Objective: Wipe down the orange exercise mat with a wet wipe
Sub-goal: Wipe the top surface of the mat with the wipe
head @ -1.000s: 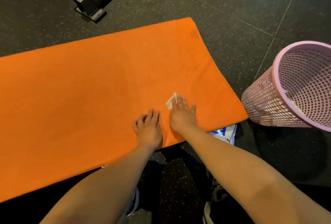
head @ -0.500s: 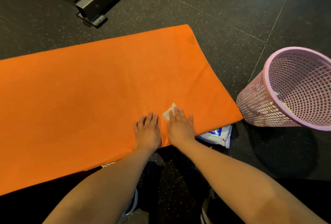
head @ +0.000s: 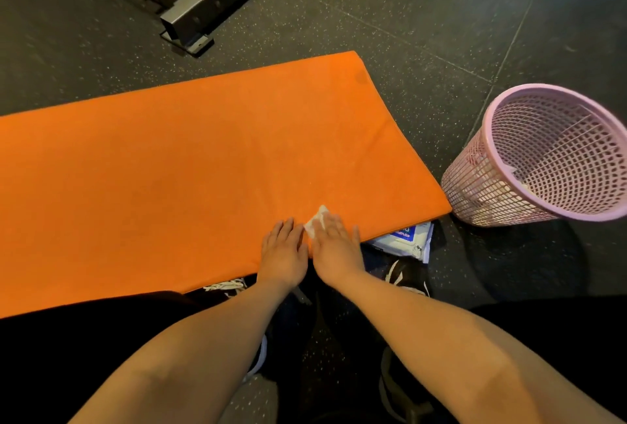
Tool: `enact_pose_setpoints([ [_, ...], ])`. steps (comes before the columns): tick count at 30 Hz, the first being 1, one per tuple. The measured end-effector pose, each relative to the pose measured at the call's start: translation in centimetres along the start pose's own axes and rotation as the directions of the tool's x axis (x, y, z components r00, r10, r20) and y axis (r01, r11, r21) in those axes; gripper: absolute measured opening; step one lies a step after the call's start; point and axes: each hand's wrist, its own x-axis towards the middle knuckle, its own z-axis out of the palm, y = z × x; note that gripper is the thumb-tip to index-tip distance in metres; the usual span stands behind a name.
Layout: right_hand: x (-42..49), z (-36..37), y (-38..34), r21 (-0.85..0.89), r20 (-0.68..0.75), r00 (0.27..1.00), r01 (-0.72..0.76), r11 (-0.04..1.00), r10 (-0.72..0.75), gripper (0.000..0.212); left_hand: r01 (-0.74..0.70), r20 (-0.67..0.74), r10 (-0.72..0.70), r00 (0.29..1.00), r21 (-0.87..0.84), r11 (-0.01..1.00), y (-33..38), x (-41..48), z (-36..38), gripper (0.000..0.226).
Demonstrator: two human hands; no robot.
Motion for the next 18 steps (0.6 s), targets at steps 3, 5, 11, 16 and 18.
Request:
enact_pose_setpoints([
  [3, -1.0, 0.4, 0.8, -0.074, 0.04, 0.988, 0.153, 0.986, -0.15, 0.054, -0.034, 0.02, 0.033, 0.999, 0.024, 0.999, -0.4, -1.1, 0.4, 0.056],
  [5, -0.5, -0.4, 2.3, -0.151, 0.024, 0.991, 0.131, 0.98, -0.129, 0.055, -0.064, 0.025, 0.062, 0.998, 0.071, 0.995, -0.7, -1.7, 0.4, 0.059],
  [11, -1.6, -0.1, 0.7, -0.036, 0.072, 0.997, -0.028, 0.999, 0.031, 0.057, -0.035, -0.03, 0.036, 0.999, 0.029, 0.999, -0.2, -1.5, 0.3, 0.045],
  [16, -2.2, -0.6, 0.5, -0.051, 0.114, 0.99, 0.089, 0.995, -0.083, 0.053, -0.058, -0.182, 0.063, 0.981, 0.033, 0.998, -0.1, -1.7, 0.2, 0.023],
  [18, -2.0, -1.4, 0.8, -0.036, 0.095, 0.995, 0.021, 0.999, -0.017, 0.053, -0.034, -0.198, 0.032, 0.98, -0.008, 0.999, 0.1, -1.6, 0.0, 0.018],
])
